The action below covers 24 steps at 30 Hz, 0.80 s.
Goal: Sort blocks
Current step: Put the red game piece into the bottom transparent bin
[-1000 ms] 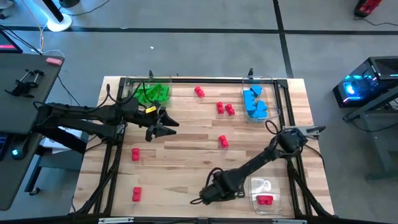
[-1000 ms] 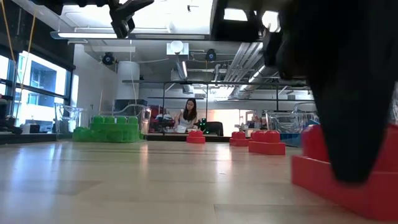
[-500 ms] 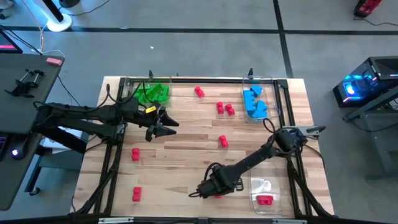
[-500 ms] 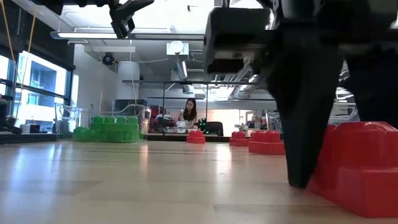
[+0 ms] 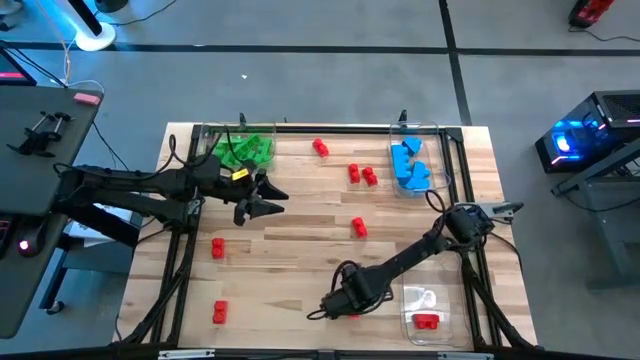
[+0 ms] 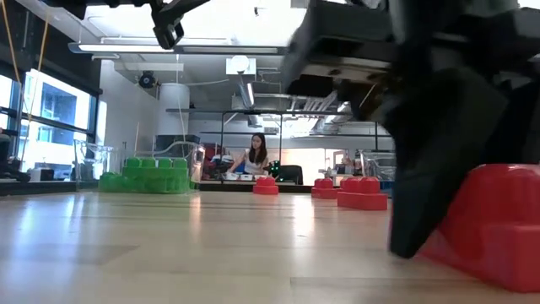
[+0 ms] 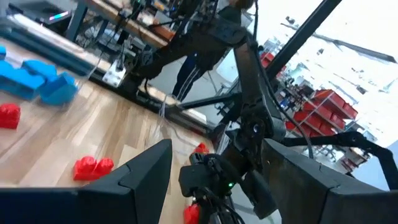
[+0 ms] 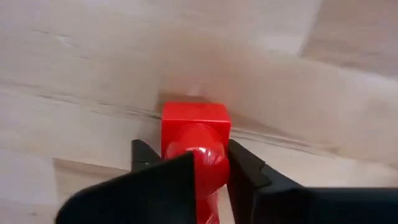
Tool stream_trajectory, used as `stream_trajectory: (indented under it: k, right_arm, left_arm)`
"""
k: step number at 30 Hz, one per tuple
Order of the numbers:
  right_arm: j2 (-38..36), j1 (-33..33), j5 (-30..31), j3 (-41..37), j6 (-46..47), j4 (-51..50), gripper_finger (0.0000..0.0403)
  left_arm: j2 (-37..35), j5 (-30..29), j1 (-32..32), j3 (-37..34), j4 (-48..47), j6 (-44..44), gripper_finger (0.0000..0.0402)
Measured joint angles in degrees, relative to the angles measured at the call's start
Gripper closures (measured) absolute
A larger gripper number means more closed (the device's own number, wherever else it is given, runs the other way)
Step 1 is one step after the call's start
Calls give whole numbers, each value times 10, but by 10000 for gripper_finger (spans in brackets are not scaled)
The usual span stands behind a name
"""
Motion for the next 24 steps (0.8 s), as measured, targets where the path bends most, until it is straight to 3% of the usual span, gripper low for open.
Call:
stream_trajectory:
  k: [5,14,17,20,24]
  right_arm:
    - [-41,7,36,1,-8,-77,381]
    - [-229,47,179,3,33,-264,396]
    - [-268,72,152,1,68,-343,400]
    - [-308,99,121,-41,85,-321,400]
    - [-326,137,14,-106,130,-331,401]
  left_arm:
    - [0,-2,0,0,37,5,167]
    - [0,-6,17,0,59,30,167]
    - [0,-7,26,0,59,29,167]
    - [0,-7,30,0,59,24,167]
    - [0,-7,31,0,59,15,167]
